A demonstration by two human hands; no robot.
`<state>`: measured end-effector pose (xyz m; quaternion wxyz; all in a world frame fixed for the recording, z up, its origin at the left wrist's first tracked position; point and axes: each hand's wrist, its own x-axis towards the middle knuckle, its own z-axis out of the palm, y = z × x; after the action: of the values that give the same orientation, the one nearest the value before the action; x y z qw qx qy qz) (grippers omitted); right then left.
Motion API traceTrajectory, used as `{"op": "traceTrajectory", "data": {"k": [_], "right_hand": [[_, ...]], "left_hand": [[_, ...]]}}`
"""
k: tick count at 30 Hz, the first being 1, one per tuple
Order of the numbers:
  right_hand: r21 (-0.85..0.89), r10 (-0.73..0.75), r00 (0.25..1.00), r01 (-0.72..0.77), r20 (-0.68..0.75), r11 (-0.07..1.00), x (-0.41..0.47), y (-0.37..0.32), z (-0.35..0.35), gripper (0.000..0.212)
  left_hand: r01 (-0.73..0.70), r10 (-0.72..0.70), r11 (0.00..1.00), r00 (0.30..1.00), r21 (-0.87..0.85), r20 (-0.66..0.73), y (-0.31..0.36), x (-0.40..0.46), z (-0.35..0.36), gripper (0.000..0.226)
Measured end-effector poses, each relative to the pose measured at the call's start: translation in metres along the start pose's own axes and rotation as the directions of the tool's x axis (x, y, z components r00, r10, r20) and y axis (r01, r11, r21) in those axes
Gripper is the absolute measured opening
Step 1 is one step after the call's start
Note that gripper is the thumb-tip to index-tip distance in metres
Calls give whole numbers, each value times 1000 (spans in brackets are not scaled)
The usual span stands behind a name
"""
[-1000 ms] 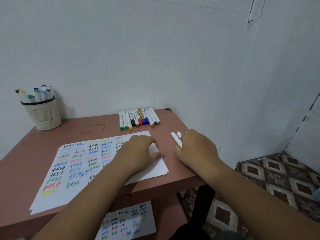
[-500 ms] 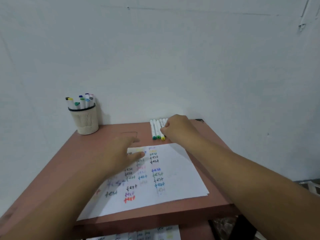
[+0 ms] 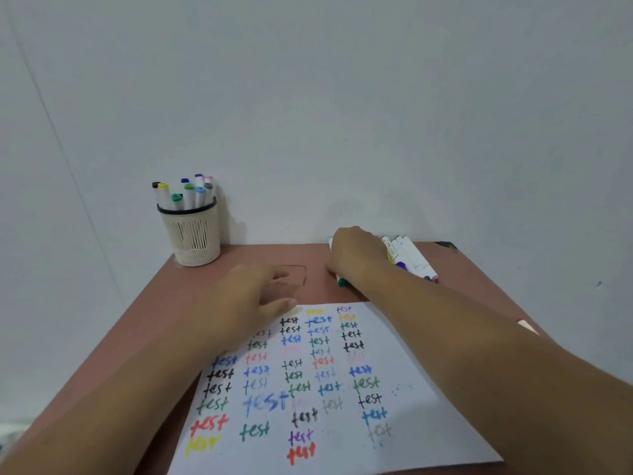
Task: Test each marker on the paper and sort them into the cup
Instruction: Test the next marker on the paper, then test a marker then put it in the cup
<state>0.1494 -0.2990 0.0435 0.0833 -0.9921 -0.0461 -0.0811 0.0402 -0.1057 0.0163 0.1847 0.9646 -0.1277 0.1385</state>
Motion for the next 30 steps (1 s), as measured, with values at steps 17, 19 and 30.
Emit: {"op": "traceTrajectory", "data": {"k": [17, 19, 30], "right_hand": [[979, -95, 975, -203, 202, 0, -127, 18, -64, 11], [989, -105, 985, -139, 134, -45, -147, 24, -65, 13], [1000, -14, 1000, -6, 6, -17, -206, 52, -61, 8]], "left_hand": [[-15, -31, 901, 994, -434, -100, 73, -22, -32, 42], [-98, 70, 932, 993, -348, -91, 86, -28, -33, 25], [-220, 195, 916, 975, -337, -108, 120, -63, -8, 23]]}}
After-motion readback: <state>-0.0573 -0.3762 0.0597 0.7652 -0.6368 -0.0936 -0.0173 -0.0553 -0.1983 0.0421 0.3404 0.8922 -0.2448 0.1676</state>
